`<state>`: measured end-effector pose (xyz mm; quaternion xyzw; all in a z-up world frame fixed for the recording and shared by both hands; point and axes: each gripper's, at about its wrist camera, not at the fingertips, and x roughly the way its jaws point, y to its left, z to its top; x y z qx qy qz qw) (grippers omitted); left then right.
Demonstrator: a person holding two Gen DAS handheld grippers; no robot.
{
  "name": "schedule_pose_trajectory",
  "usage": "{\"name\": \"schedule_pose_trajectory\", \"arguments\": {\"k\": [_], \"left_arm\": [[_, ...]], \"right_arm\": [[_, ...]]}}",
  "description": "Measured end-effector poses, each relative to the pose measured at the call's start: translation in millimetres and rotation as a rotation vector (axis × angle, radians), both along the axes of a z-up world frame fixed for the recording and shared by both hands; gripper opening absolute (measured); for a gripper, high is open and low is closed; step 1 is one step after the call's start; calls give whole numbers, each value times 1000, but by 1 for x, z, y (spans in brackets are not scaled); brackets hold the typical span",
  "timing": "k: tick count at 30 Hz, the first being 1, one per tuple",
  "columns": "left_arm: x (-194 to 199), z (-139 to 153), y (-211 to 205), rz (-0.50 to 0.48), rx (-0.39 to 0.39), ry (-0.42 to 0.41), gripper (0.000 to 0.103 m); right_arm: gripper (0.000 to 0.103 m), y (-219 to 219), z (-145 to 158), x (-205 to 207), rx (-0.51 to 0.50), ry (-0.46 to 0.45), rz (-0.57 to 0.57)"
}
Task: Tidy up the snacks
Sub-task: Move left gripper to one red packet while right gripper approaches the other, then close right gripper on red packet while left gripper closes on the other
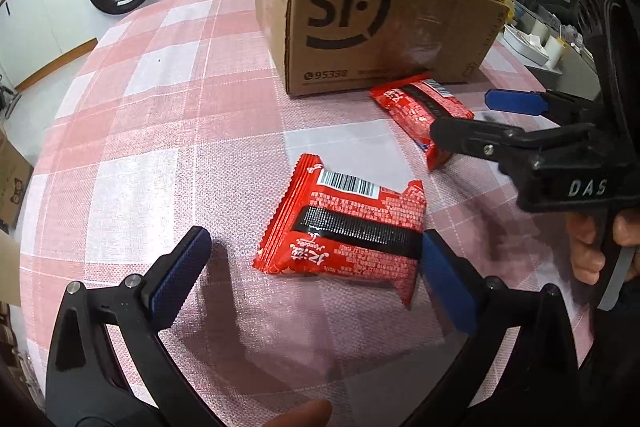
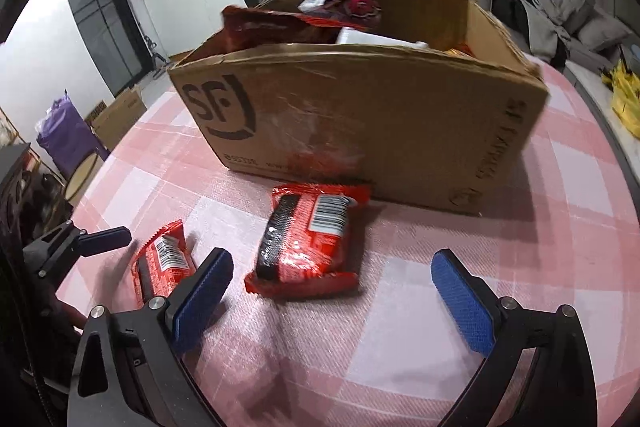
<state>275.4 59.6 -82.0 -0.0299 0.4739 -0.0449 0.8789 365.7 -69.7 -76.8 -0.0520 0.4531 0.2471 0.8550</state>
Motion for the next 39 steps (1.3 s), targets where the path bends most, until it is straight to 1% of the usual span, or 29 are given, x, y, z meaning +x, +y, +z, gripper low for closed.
{"name": "schedule_pose_trajectory", "arguments": {"k": [2, 4, 6, 7, 8, 9, 11, 12, 15, 22, 24, 25, 26, 27, 29, 30, 33, 39], "left_arm": [[3, -2, 2, 4, -1, 6, 103], [3, -3, 4, 6, 4, 3, 103], [2, -5, 3, 8, 2, 0, 103], [2, -5, 2, 9, 3, 0, 103], [3, -5, 3, 8, 3, -1, 103], [2, -6, 3, 8, 3, -2, 103], [0, -6, 0, 10, 4, -4, 103], [0, -6, 0, 11, 6, -4, 103], [-1, -7, -3, 12, 15, -6, 103], [-3, -6, -8, 20, 28, -11, 102], [-3, -5, -9, 19, 21, -12, 98], [-4, -4, -9, 14, 18, -18, 90], [-4, -3, -10, 8, 16, -25, 80], [-5, -1, -11, 0, 10, -33, 75], [-8, 1, -14, -21, 0, -47, 58], [-10, 2, -14, -36, -10, -60, 58], [-13, 6, -15, -45, -43, -76, 56], [-22, 23, -15, -32, -75, -137, 55]], "right_arm": [[98, 7, -1, 0, -14, -9, 9], [90, 13, -4, 1, -21, -1, 17], [78, 17, -7, 3, -32, 2, 18], [76, 18, -8, 4, -34, 4, 18], [70, 18, -9, 4, -23, 7, 25], [60, 18, -8, 3, -5, 8, 35], [50, 18, -8, 0, 3, 3, 47], [48, 17, -8, -3, 3, -5, 49], [46, 7, -6, -12, 30, -27, 49], [46, -22, 4, -29, 82, -52, 17], [46, -28, 6, -29, 99, -49, 10], [46, -31, 7, -29, 109, -45, 9], [46, -33, 8, -29, 119, -43, 8], [46, -35, 8, -30, 122, -45, 6], [46, -37, 9, -31, 126, -48, -2], [46, -39, 9, -31, 128, -47, -4], [46, -43, 11, -33, 131, -51, -6], [46, -45, 19, -38, 143, -73, 2]]}}
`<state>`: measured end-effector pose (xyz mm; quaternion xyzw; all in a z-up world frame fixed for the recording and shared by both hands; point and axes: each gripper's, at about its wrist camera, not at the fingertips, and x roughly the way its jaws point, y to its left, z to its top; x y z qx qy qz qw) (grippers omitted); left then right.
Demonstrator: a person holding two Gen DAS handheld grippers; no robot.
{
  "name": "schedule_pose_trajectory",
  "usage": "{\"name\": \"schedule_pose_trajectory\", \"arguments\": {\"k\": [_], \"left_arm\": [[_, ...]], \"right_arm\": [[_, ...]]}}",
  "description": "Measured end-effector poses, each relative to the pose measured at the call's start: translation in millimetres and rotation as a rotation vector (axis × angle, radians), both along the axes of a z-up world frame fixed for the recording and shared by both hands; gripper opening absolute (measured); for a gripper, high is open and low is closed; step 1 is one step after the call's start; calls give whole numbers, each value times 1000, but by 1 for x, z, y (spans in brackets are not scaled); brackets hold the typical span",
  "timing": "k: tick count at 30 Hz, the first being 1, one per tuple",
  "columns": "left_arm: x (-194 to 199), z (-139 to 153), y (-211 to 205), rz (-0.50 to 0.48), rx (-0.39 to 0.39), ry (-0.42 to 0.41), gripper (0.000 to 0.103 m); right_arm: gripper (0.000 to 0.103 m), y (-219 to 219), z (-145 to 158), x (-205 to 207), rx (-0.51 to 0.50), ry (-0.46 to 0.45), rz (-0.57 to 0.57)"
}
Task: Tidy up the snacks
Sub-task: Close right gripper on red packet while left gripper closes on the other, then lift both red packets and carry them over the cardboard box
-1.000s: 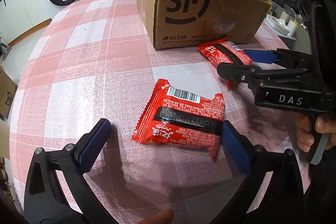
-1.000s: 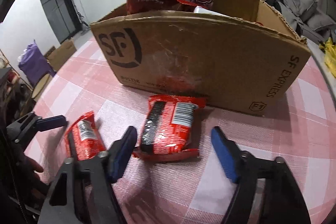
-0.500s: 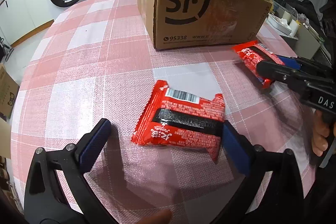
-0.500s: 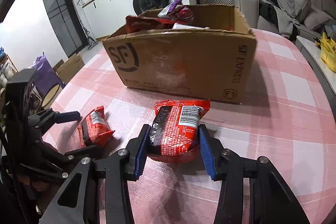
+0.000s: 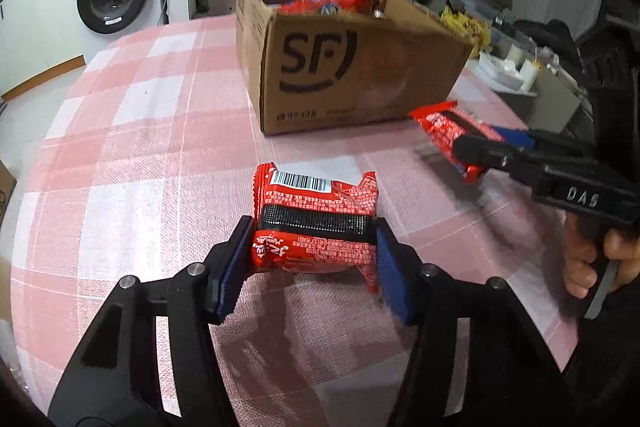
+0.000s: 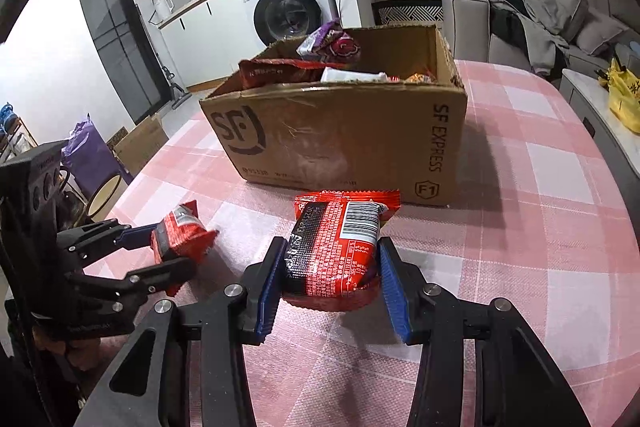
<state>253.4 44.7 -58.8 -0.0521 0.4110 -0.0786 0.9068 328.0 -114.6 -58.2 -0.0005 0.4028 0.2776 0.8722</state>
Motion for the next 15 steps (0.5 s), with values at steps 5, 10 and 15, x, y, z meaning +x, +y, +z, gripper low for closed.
{"name": "schedule_pose_trajectory", "arguments": {"k": [5, 10, 15], "left_arm": [[-7, 17, 3, 16, -27, -47, 55], [-11, 32, 6, 28, -43, -84, 56], [-13, 45, 10, 39, -43, -110, 56]], "right_arm": [[46, -4, 9, -3, 19, -18, 4], [46, -10, 20, -5, 52, -37, 6], [46, -16, 35, -8, 75, -69, 0]]}}
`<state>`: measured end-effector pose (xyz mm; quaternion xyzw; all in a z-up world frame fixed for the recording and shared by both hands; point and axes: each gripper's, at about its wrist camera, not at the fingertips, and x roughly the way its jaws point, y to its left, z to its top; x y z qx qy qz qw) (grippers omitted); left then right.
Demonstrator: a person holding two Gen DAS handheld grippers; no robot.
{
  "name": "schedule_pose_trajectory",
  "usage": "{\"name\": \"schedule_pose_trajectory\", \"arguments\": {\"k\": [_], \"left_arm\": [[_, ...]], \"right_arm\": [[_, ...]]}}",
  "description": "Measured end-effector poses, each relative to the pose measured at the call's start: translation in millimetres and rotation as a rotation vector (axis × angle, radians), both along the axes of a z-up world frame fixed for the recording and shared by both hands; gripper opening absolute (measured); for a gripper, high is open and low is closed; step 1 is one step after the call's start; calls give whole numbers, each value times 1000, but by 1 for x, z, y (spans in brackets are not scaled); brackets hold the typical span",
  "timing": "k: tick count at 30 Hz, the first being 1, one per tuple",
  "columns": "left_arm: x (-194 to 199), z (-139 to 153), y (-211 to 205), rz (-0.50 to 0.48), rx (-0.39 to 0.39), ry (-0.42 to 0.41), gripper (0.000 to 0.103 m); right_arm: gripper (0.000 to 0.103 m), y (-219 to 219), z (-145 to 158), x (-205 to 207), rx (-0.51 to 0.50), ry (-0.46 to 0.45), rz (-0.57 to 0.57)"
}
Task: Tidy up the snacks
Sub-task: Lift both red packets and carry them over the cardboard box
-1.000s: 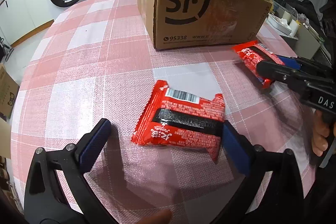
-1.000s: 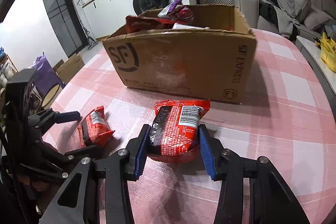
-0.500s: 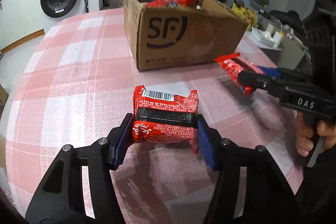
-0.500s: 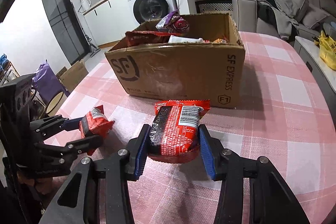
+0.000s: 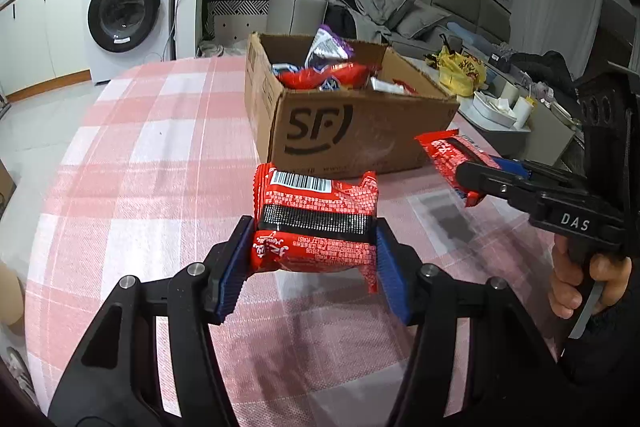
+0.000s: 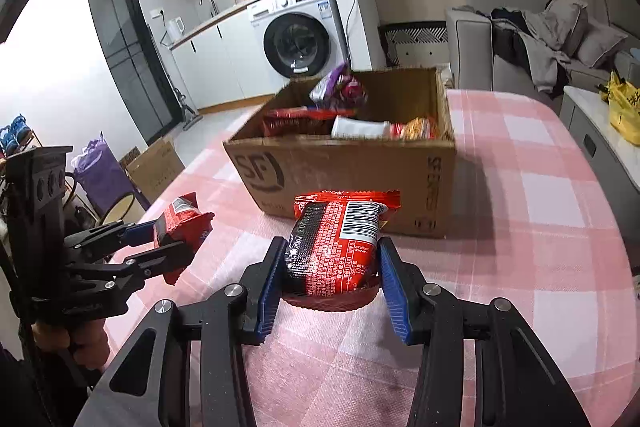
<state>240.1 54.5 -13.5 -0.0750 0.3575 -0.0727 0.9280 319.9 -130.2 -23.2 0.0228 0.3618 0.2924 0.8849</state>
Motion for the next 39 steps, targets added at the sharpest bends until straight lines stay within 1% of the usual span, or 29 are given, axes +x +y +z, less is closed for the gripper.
{"name": "schedule_pose_trajectory", "arguments": {"k": [7, 15, 20, 24, 29, 39], "left_arm": [[11, 17, 7, 18, 3, -32, 55], [25, 50, 8, 28, 7, -88, 56], [38, 64, 6, 32, 5, -104, 56], [51, 75, 4, 37, 14, -127, 56], [65, 83, 5, 38, 7, -129, 56], [97, 87, 2, 41, -6, -143, 56]], "right_arm": [[46, -11, 22, -4, 34, -42, -22], [46, -17, 43, 6, 53, -79, -41], [46, -18, 54, 14, 60, -94, -50], [46, -19, 60, 22, 65, -103, -49], [46, -19, 63, 31, 82, -104, -55], [46, -11, 62, 50, 84, -99, -55]]}}
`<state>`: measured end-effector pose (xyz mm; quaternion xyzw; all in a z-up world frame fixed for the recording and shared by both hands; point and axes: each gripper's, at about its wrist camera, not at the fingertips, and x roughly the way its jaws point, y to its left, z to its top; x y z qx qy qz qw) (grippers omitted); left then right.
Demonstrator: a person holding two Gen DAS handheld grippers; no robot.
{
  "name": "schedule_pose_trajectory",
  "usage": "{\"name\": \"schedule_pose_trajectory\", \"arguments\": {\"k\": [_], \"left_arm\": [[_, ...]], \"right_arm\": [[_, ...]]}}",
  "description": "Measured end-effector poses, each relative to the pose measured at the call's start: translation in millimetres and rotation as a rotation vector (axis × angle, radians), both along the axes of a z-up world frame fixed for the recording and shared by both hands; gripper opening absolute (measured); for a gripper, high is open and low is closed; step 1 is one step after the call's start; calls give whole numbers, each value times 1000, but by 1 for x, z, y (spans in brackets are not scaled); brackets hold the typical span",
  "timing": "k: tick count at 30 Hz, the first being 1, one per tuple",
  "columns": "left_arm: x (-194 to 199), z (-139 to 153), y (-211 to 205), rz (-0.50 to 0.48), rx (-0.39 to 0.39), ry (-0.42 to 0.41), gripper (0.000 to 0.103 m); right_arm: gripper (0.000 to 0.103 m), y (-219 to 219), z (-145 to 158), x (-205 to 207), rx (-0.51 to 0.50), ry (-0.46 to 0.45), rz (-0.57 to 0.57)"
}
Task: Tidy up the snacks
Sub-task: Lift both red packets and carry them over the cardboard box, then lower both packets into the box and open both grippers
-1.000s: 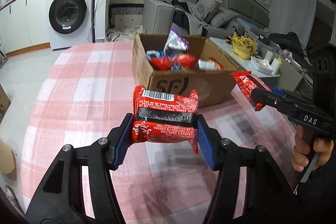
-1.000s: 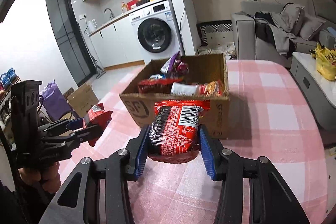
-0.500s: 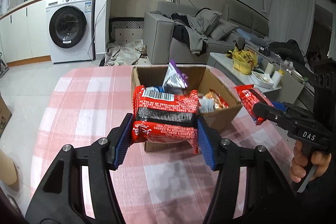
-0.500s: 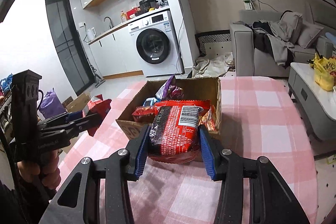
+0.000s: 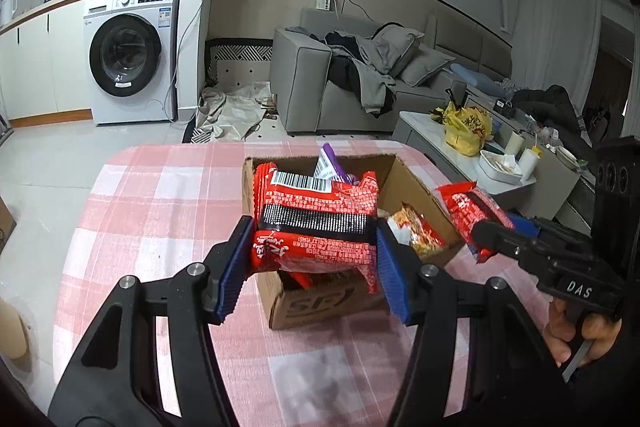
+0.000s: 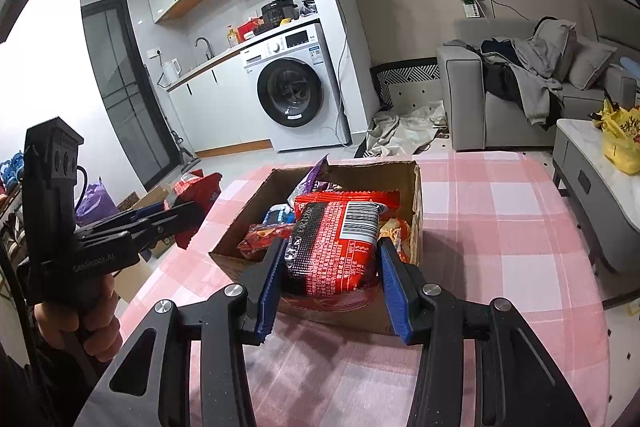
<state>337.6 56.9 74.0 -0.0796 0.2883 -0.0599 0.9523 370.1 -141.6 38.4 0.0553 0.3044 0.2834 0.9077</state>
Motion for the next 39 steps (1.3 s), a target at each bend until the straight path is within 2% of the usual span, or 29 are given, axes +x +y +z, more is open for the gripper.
{"name": "schedule_pose_trajectory", "arguments": {"k": [21, 24, 39], "left_arm": [[68, -23, 1, 26, 22, 27, 56], [80, -29, -2, 31, 48, 36, 56], [121, -64, -17, 7, 82, 84, 56]], "right_arm": [[46, 17, -17, 35, 3, 30, -4], [46, 22, -19, 40, 5, 34, -5], [46, 40, -33, 74, -7, 75, -34]]}}
